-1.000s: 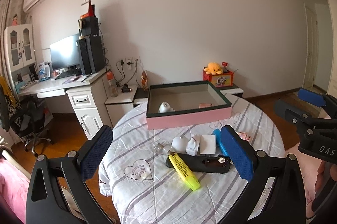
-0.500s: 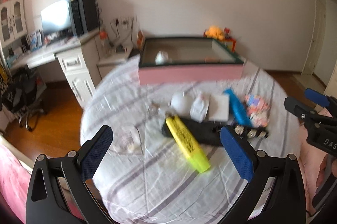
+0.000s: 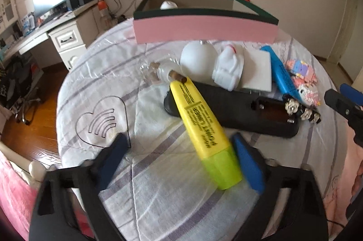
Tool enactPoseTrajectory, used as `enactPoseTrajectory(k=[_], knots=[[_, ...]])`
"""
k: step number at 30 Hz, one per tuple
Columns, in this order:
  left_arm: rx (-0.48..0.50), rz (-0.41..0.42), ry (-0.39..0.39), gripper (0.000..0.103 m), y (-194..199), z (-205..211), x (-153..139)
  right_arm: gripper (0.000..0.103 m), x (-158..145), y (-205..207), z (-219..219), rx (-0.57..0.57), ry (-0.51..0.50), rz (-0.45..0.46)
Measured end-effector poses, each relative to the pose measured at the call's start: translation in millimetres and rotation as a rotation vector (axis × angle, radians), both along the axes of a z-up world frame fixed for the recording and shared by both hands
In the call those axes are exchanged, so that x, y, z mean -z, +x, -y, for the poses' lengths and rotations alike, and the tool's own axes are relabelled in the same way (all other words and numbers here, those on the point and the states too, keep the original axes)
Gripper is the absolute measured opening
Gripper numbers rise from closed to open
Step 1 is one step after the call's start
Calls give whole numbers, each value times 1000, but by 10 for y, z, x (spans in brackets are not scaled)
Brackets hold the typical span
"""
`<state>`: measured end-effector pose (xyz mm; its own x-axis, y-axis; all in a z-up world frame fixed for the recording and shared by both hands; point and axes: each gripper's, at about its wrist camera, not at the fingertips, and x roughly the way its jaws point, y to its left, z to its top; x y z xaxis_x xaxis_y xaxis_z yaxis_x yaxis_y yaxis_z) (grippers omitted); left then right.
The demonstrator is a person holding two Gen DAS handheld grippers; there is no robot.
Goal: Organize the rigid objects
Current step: 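Grasp the yellow highlighter with the left tool while the right tool grasps the pink block figure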
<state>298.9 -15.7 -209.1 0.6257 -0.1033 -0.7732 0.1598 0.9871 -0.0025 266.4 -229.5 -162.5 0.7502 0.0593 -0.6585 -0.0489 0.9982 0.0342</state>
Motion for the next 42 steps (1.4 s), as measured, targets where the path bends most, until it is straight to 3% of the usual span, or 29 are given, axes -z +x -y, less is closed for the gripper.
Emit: enactPoseTrajectory(k=[1,3,4,6,8,29,42], knots=[[8,6,-7,81,-6,-27,-3,90,10,9,3,-1,0,-4],[18,13,-18,63,-18,-94,-31,90,30,32,16,-1,3,-8],[22,12,-18,59,-21,-119,-38,90,40,46,25,-1,5,-12],[27,16,-20,37,-29,-189,-51,90,64,73,35,0,4,-17],[19,17,-25,27,-10,-252,-53,90,82,94,33,-1,2,-21],[32,48,-28,26,53,-278,-104,90,114,298,116,37,14,-34],[17,63,-22,26,131,-332,-201,89,275,690,126,14,147,-87]])
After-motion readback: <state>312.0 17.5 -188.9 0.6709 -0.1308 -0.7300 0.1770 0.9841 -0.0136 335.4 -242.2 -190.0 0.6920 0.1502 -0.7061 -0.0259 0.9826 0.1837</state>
